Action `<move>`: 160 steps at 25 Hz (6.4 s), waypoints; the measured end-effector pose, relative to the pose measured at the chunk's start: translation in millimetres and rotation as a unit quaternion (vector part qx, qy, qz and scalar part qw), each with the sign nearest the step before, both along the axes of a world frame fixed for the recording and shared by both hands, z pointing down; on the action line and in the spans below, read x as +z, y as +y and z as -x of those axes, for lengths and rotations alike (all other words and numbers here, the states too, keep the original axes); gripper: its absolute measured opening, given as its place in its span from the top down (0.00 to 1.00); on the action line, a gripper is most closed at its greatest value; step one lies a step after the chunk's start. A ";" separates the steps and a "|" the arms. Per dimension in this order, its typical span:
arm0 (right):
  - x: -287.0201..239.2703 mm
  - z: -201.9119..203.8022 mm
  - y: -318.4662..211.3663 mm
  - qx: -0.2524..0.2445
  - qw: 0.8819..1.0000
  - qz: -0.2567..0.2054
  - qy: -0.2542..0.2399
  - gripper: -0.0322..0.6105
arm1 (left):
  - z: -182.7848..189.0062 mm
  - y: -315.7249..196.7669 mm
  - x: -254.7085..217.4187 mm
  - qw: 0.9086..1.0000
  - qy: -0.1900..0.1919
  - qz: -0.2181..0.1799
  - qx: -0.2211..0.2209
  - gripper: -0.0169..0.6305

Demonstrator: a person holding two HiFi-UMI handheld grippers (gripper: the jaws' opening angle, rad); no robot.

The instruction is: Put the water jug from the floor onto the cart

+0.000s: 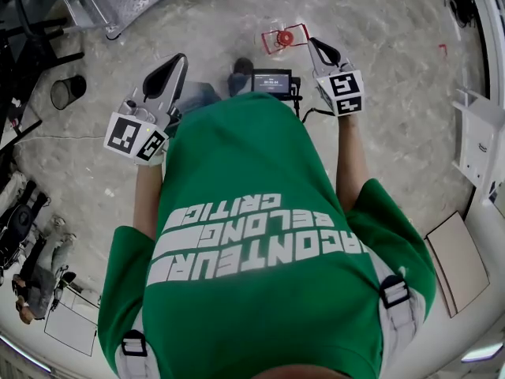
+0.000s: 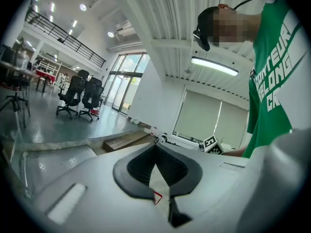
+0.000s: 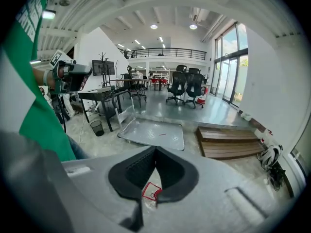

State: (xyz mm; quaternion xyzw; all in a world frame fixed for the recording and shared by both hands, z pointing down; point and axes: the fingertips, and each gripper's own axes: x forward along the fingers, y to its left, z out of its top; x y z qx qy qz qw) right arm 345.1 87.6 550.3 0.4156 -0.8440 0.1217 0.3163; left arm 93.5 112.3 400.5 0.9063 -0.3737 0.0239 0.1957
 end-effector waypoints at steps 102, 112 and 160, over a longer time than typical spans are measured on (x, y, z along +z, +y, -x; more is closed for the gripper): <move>-145.9 -12.2 -222.8 0.135 0.985 -0.103 -0.027 0.48 | 133.2 -116.2 -48.8 0.990 0.077 -0.080 -0.092 0.95; -153.1 44.3 -268.2 0.109 0.988 -0.111 -0.007 0.48 | 204.8 -142.5 -47.2 0.983 0.082 -0.097 -0.132 0.95; -56.8 332.1 -605.5 -0.139 0.990 -0.032 -0.002 0.48 | 356.7 -404.7 -30.7 0.960 0.013 -0.044 -0.277 0.95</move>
